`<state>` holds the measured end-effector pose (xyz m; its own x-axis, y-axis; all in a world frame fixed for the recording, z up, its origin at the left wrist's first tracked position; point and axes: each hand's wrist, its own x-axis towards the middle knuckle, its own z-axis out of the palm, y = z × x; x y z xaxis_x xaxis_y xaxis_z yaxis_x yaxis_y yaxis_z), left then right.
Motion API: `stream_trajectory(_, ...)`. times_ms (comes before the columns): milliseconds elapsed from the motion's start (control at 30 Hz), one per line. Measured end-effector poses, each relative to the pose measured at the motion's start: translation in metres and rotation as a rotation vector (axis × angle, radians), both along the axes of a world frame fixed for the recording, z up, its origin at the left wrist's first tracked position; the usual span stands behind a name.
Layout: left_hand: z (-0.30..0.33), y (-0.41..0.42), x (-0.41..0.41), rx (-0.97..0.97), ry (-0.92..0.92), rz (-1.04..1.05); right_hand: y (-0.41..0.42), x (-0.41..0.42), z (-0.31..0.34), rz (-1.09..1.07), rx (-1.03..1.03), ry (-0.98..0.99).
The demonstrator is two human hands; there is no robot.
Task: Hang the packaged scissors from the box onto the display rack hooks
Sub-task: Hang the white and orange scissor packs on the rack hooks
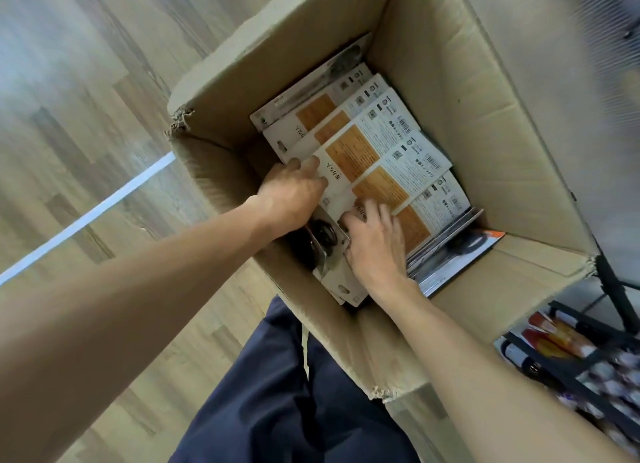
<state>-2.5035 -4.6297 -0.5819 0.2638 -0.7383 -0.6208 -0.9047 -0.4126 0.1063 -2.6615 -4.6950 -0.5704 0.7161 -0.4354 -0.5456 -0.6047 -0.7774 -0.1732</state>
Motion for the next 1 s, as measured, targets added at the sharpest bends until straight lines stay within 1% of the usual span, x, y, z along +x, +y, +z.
stream_trajectory(100, 0.001, 0.002, -0.001, 0.019, -0.003, 0.004, 0.005, -0.002, 0.0, -0.019, 0.013, 0.005)
stream_trajectory(200, 0.001, 0.002, 0.0, 0.037, -0.03, 0.023, 0.011, -0.003, 0.0, -0.036, -0.02, 0.014)
stream_trajectory(433, -0.005, 0.004, 0.003, 0.019, -0.085, 0.169, 0.019, 0.0, -0.002, -0.071, -0.032, 0.029)
stream_trajectory(500, -0.006, 0.003, 0.006, 0.061, -0.027, 0.211, 0.02, 0.0, -0.002, -0.072, -0.038, 0.029)
stream_trajectory(567, -0.007, 0.002, 0.009, 0.147, 0.036, 0.24, 0.022, -0.001, -0.004, -0.068, -0.034, 0.021)
stream_trajectory(667, -0.01, 0.0, 0.005, 0.234, 0.088, 0.232, 0.026, -0.005, -0.008, -0.078, -0.011, -0.015)
stream_trajectory(867, -0.014, 0.0, 0.003, 0.231, 0.132, 0.273, 0.026, -0.012, -0.026, -0.263, 0.065, -0.181)
stream_trajectory(933, -0.016, 0.001, 0.002, 0.227, 0.135, 0.292, 0.029, -0.013, -0.028, -0.293, 0.055, -0.2)
stream_trajectory(1000, -0.017, 0.002, 0.002, 0.216, 0.14, 0.318, 0.031, -0.012, -0.028, -0.312, 0.033, -0.168)
